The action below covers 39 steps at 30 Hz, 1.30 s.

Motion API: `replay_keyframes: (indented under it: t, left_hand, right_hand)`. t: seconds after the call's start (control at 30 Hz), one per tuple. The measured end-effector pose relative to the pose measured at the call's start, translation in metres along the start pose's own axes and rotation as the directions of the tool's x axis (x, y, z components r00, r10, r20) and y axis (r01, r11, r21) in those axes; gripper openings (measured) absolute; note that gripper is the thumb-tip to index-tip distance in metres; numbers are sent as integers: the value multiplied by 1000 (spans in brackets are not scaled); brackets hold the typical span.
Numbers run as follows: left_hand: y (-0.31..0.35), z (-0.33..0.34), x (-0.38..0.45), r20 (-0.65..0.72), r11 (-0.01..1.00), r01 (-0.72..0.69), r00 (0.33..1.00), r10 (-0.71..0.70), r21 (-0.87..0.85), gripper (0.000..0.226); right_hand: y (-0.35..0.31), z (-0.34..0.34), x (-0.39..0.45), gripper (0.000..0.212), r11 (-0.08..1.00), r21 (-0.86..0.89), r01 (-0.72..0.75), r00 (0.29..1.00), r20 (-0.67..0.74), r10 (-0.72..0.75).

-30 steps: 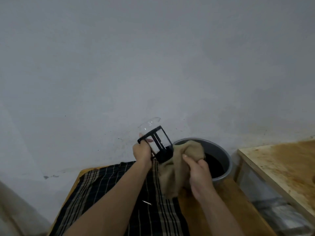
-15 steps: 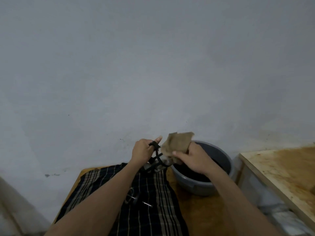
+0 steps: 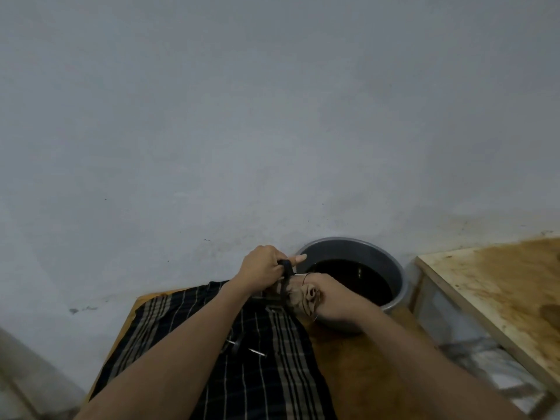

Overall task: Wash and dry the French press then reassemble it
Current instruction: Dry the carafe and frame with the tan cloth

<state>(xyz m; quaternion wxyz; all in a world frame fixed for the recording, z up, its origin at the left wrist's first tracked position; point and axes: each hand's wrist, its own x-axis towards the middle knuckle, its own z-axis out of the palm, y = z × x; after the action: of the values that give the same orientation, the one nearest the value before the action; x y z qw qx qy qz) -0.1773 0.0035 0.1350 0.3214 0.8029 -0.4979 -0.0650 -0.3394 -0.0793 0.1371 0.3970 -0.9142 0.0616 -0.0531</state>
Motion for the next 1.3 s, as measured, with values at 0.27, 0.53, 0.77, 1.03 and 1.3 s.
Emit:
replay_keyframes:
  t: [0.27,0.53,0.77,1.03,1.3]
  left_hand:
    - [12,-19,11,96,998,25,995,-19,-62,68]
    - [48,-5,8,85,881,-160,987,136,446,61]
    - [54,0,0,-72,756,-291,911,407,587,60]
    - [21,-14,4,-164,921,-98,972,170,376,65]
    - [33,8,5,-260,776,-279,833,489,565,59]
  right_hand:
    - [-5,-8,-15,55,838,-484,252,948,-51,-315]
    - [-7,-8,-4,26,966,-252,-50,971,216,107]
    - [3,25,8,22,506,852,-136,959,-16,284]
    - [18,-1,12,27,947,-217,239,968,-28,-250]
    - [25,13,15,23,738,668,-95,986,-37,160]
